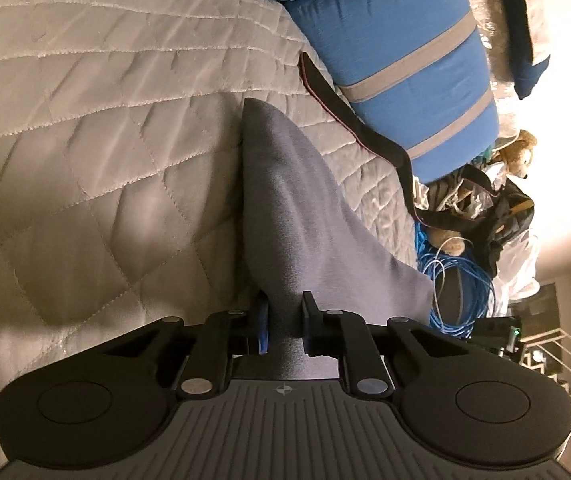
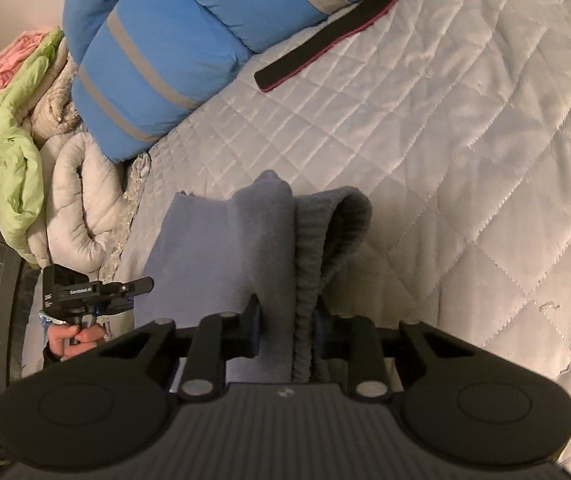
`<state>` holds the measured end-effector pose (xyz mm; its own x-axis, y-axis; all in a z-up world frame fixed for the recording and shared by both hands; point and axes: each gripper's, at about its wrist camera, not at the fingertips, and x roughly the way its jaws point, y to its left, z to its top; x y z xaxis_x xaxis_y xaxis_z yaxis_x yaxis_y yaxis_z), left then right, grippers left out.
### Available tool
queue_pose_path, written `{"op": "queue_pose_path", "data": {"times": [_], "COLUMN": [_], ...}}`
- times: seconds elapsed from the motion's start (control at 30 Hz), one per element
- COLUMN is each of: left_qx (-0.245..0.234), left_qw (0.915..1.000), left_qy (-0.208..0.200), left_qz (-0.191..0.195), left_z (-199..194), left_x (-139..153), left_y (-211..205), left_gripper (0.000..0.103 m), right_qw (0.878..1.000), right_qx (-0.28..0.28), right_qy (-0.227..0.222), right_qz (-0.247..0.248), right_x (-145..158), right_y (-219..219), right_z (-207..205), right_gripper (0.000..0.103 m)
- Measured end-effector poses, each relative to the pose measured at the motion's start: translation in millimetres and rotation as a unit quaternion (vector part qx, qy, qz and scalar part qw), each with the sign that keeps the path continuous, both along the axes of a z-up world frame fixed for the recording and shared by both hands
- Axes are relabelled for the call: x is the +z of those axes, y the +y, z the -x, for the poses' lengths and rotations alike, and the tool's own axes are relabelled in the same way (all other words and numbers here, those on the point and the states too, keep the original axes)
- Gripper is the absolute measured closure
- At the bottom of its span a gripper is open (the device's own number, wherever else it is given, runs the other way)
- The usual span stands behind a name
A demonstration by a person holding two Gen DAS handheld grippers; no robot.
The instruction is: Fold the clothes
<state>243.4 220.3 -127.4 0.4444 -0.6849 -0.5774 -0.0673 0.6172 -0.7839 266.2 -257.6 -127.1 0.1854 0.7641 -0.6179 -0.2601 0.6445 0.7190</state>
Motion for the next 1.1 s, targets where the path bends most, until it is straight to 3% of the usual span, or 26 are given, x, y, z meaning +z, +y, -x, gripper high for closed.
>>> {"op": "queue_pose_path", "data": {"times": [0.4, 0.77, 1.1], "left_qx": [0.023, 0.043, 0.052], "left_qw": [0.9985, 0.9971, 0.9959], "left_qy": [-0.050, -0.061, -0.072], "left_qz": [-0.009, -0.017, -0.019], "left_z": [23.3, 27.7, 1.5], "left_x": [42.3, 48.5, 46.4], "left_y": [12.7, 23.9, 28.2], "left_gripper": [0.089, 0.089, 0.089], "right_qw": [0.999, 0.999, 0.998], "right_qx": [0.008, 0.011, -0.008], "right_qy": [-0.023, -0.040, -0.058], "right_qz": [-0.021, -0.010, -0.002], "right_x": [21.8, 28.2, 36.7], "right_y": [15.2, 32.4, 44.0], "right_z": [2.1, -3.0, -29.2], "right_gripper": [0.078, 0.078, 0.078]}}
